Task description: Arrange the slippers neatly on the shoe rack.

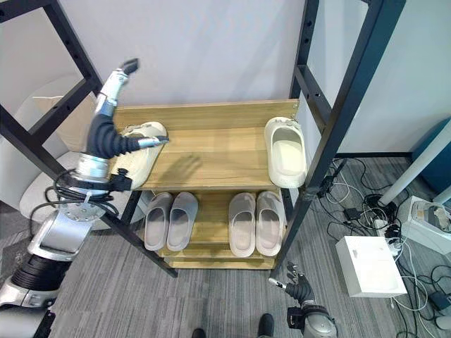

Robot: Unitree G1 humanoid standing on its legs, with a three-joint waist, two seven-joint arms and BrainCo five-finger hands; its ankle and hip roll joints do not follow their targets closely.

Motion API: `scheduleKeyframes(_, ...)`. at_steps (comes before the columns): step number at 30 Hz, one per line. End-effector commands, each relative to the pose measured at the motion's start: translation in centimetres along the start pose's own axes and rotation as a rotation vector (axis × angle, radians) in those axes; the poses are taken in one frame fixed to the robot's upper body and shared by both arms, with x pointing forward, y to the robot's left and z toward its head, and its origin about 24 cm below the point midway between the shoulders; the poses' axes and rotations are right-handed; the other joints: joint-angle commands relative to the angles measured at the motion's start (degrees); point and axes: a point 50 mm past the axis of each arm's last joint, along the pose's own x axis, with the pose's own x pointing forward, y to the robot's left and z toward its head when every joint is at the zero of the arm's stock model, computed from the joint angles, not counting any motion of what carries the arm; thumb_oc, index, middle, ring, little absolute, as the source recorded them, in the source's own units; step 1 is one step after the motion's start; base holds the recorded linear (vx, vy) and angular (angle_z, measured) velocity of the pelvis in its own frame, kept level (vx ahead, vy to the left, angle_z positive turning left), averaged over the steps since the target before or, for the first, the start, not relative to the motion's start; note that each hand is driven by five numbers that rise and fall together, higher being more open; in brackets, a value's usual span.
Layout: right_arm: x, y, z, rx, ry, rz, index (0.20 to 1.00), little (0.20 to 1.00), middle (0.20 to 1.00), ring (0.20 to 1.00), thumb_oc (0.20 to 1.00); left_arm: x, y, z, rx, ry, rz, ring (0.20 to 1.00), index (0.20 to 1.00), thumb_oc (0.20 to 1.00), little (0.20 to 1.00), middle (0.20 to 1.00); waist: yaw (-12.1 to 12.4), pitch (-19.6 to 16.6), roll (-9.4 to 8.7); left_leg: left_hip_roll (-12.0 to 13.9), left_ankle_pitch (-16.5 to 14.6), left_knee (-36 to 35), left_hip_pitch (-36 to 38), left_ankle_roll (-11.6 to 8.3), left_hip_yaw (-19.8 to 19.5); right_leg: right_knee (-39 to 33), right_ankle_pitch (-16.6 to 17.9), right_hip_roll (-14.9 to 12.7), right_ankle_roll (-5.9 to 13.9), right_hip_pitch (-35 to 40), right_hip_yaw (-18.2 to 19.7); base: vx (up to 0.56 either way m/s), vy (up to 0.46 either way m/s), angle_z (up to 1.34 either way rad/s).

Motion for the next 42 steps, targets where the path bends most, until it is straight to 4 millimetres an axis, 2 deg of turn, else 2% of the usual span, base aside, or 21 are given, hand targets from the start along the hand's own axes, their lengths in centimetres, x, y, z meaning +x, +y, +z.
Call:
scheduleKeyframes(1, 0.0, 0.0, 2.6, 0.019, -0.143, 0.025, 1.000, 1.000, 1.000, 1.000, 1.000, 1.2, 3.5, -3.0, 0.403, 0.019, 0.095, 1.000, 1.000, 1.000, 1.000, 1.000, 0.46, 0.34, -1.92, -1.11, -3.80, -0.33, 2.01, -1.85, -0.21, 0.07, -5.81, -0.02, 4.30, 5.31, -2.47, 0.02, 0.013, -0.03)
scheduleKeyframes(2, 0.0, 0.0, 2.6, 0.020, -0.143, 0.025, 1.000, 1.000, 1.000, 1.000, 1.000, 1.2, 3.5, -3.0, 0.403, 0.018, 0.094, 1.000, 1.000, 1.000, 1.000, 1.000, 0.47, 0.31, -1.94, -1.12, -3.80, -0.33, 1.98, -1.85, -0.20, 0.07, -5.81, -0.02, 4.30, 5.28, -2.47, 0.04, 0.021, -0.03)
scheduleKeyframes(4, -0.3, -0.7, 2.6, 0.025, -0.145, 0.016, 1.000, 1.000, 1.000, 1.000, 1.000, 1.0, 4.6, -4.8, 0.576, 0.053, 0.034, 1.000, 1.000, 1.000, 1.000, 1.000, 0.09, 0.35, -1.61, -1.01, -3.92, -0.36, 2.11, -1.85, 0.08, 0.07, -5.79, 0.05, 4.35, 5.12, -2.03, 0.00, 0.000, 0.00)
scheduleKeyframes(6, -0.4, -0.7, 2.6, 0.030, -0.148, 0.018, 1.000, 1.000, 1.000, 1.000, 1.000, 0.9, 4.8, -5.1, 0.603, 0.060, 0.027, 1.000, 1.000, 1.000, 1.000, 1.000, -0.01, 0.42, -1.68, -1.03, -3.99, -0.38, 2.10, -1.88, 0.15, 0.07, -5.82, 0.11, 4.38, 5.03, -1.89, 0.00, 0.000, 0.00)
scheduleKeyframes(10, -0.5, -1.0, 3.3, 0.012, -0.174, 0.031, 1.000, 1.000, 1.000, 1.000, 1.000, 0.6, 5.4, -7.4, 0.760, 0.133, -0.040, 1.000, 1.000, 1.000, 1.000, 1.000, -0.95, 0.77, -1.67, -0.98, -4.09, -0.40, 1.84, -1.82, 0.56, 0.07, -5.76, 0.31, 4.48, 4.34, -1.17, 0.01, 0.002, -0.06)
scheduleKeyframes(14, -0.6, -1.2, 3.8, 0.014, -0.195, 0.028, 1.000, 1.000, 1.000, 1.000, 1.000, 0.3, 5.0, -8.5, 0.780, 0.201, -0.059, 1.000, 1.000, 1.000, 1.000, 1.000, -1.51, 1.47, -1.84, -0.91, -4.12, -0.37, 1.37, -1.66, 0.93, 0.07, -5.64, 0.46, 4.52, 3.51, -0.48, 0.01, 0.003, -0.14)
scheduleKeyframes(21, -0.7, -1.6, 4.3, 0.013, -0.217, 0.012, 1.000, 1.000, 1.000, 1.000, 1.000, 0.4, 3.8, -9.1, 0.752, 0.257, -0.059, 1.000, 1.000, 1.000, 1.000, 1.000, -2.82, 3.11, -1.96, -0.95, -3.82, -0.35, -0.16, -1.49, 1.35, 0.07, -5.18, 0.65, 4.47, 1.40, 0.33, -0.01, 0.006, -0.09)
scheduleKeyframes(31, -0.8, -1.9, 5.0, 0.017, -0.248, -0.005, 1.000, 1.000, 1.000, 1.000, 1.000, 0.8, 3.4, -10.0, 0.756, 0.309, -0.076, 1.000, 1.000, 1.000, 1.000, 1.000, -3.83, 4.28, -2.13, -0.91, -3.69, -0.28, -1.11, -1.37, 1.72, 0.07, -4.85, 0.77, 4.39, 0.02, 1.20, 0.00, 0.001, -0.02)
scheduleKeyframes(37, -0.9, -2.0, 5.9, 0.013, -0.284, -0.001, 1.000, 1.000, 1.000, 1.000, 1.000, 2.4, 4.9, -11.0, 0.889, 0.336, -0.092, 1.000, 1.000, 1.000, 1.000, 1.000, -4.72, 5.22, -2.50, -0.86, -3.43, -0.21, -2.31, -1.28, 2.12, 0.13, -4.28, 0.99, 4.55, -1.68, 1.93, 0.00, 0.000, -0.03)
scheduleKeyframes(40, -1.0, -2.4, 6.5, 0.025, -0.309, 0.000, 1.000, 1.000, 1.000, 1.000, 1.000, 3.8, 6.9, -11.6, 0.987, 0.352, -0.100, 1.000, 1.000, 1.000, 1.000, 1.000, -5.53, 5.94, -2.69, -0.72, -3.25, -0.21, -3.19, -1.14, 2.62, 0.18, -3.65, 1.18, 4.73, -3.21, 2.94, -0.02, 0.015, -0.11)
scheduleKeyframes(41, -1.0, -2.3, 6.5, 0.028, -0.310, 0.000, 1.000, 1.000, 1.000, 1.000, 1.000, 3.9, 6.9, -11.5, 0.988, 0.350, -0.100, 1.000, 1.000, 1.000, 1.000, 1.000, -5.43, 5.96, -2.80, -0.72, -3.25, -0.19, -3.26, -1.14, 2.66, 0.19, -3.63, 1.18, 4.73, -3.29, 2.98, -0.03, 0.021, -0.17)
scheduleKeyframes(42, -1.0, -2.5, 6.8, 0.030, -0.321, -0.001, 1.000, 1.000, 1.000, 1.000, 1.000, 4.4, 7.9, -11.8, 1.033, 0.365, -0.111, 1.000, 1.000, 1.000, 1.000, 1.000, -5.94, 6.44, -3.01, -0.70, -3.13, -0.19, -3.86, -1.08, 3.04, 0.21, -3.23, 1.25, 4.92, -4.15, 3.45, -0.02, 0.010, -0.18)
